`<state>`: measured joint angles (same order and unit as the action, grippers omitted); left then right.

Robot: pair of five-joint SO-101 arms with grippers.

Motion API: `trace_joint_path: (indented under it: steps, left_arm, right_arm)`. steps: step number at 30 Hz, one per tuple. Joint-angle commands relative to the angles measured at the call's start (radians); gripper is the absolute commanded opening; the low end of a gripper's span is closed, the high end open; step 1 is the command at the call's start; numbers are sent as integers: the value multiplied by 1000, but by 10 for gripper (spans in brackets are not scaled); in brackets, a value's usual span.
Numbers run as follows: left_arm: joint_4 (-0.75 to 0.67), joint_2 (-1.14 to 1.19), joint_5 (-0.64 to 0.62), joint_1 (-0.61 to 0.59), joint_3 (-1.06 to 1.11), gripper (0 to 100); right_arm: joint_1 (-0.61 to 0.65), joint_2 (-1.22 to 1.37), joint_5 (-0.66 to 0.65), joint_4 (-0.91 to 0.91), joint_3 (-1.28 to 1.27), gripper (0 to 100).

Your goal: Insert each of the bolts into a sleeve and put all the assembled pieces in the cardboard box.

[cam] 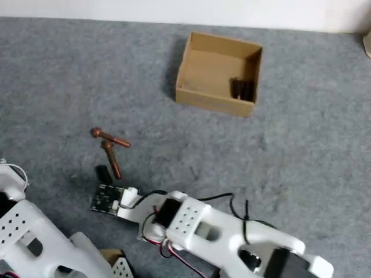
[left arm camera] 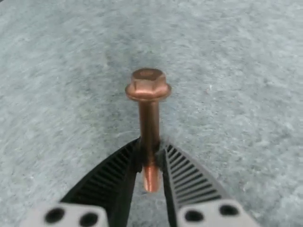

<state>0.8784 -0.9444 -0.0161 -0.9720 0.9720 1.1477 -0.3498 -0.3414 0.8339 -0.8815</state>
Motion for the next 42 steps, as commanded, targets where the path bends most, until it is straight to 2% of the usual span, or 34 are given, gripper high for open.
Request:
trace_joint_path:
  steps: [1,19,23,26,36,42]
  left_arm:
    - [2,-24,-6,-19,-7,7]
    - [-2,-24,-6,-22,-5,7]
    - [-2,-24,-6,-22,-4,7]
    - [-2,-24,-6,-22,-4,7]
    - [-2,-24,-6,-22,7,7]
    - [-2,-24,-6,-15,7,7]
  right_arm:
    - [-2,71,-34,4,71,224]
    - [-1,369,-29,-68,131,212]
    - [-5,371,-25,-79,133,60]
    - [-7,372,14,-111,131,9]
    - [-19,366,-2,-110,125,5]
    - [-87,131,5,-88,79,5]
